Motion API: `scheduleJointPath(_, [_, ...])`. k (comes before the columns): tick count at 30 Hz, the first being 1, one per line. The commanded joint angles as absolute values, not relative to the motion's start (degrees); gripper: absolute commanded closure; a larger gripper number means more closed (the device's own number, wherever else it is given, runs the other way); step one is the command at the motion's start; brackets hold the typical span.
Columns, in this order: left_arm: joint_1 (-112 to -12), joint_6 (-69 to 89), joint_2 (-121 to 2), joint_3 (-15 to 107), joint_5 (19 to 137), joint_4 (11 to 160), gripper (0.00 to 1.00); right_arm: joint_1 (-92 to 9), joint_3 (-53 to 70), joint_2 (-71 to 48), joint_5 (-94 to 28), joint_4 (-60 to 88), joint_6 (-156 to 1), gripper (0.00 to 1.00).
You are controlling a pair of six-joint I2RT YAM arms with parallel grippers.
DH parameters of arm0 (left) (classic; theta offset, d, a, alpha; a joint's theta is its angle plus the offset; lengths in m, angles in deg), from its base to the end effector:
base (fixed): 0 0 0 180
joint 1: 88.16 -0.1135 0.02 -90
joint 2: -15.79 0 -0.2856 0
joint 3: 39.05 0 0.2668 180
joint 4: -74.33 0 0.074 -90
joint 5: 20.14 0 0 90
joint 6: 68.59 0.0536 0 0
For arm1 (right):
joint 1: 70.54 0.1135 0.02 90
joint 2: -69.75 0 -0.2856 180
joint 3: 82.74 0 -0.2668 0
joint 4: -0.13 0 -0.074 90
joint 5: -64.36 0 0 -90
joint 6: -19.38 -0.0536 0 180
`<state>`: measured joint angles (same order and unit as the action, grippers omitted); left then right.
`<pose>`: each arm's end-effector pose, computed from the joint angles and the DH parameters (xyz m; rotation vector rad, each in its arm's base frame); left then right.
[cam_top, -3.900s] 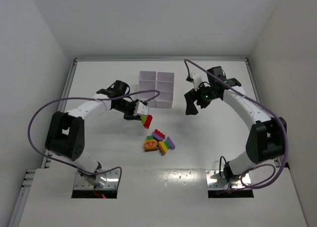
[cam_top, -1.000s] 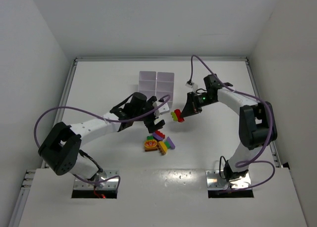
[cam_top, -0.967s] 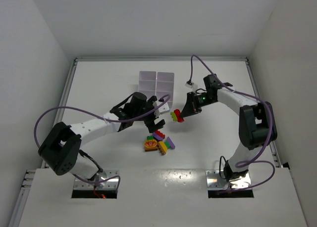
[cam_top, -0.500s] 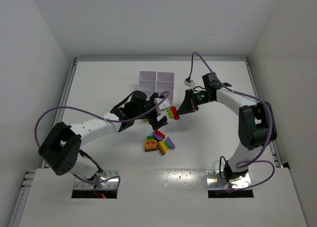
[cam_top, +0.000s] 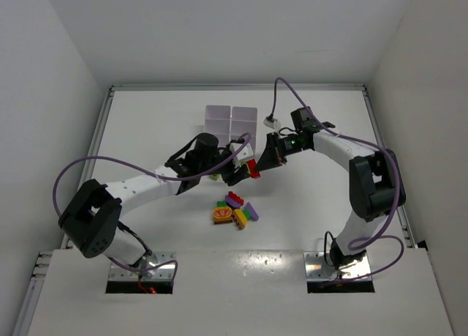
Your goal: Sort the legos into containers by color
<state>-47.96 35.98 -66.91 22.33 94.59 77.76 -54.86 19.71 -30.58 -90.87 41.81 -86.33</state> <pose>0.2480 -0.2389 0.2484 1.1767 1.6574 -0.7161 0.3323 0.1438 0.2041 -0.3650 2.5217 1.7080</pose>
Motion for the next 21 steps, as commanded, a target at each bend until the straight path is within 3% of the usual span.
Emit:
scheduleJointPath(1, [-47.3,35.6,-67.4,24.8,95.9,73.8,0.47,-54.3,17.2,-31.2,-93.8,39.8,-87.0,1.0])
scheduleJointPath(3, [-47.3,35.6,-67.4,24.8,95.9,74.4,0.67,-54.3,17.2,-31.2,-93.8,39.1,-88.2,1.0])
scheduleJointPath(6, [-47.3,35.6,-68.0,24.8,95.9,76.0,0.84,-54.8,17.2,-31.2,-94.4,38.5,-88.2,1.0])
scheduleJointPath(10, [-47.3,35.6,-67.3,24.2,95.2,77.1,0.98,-55.4,17.2,-31.2,-94.4,38.5,-88.2,1.0])
scheduleJointPath(21, [-48.3,39.6,-61.6,18.3,92.0,84.7,1.0,-61.5,19.4,-30.2,-87.0,45.3,-80.4,1.0])
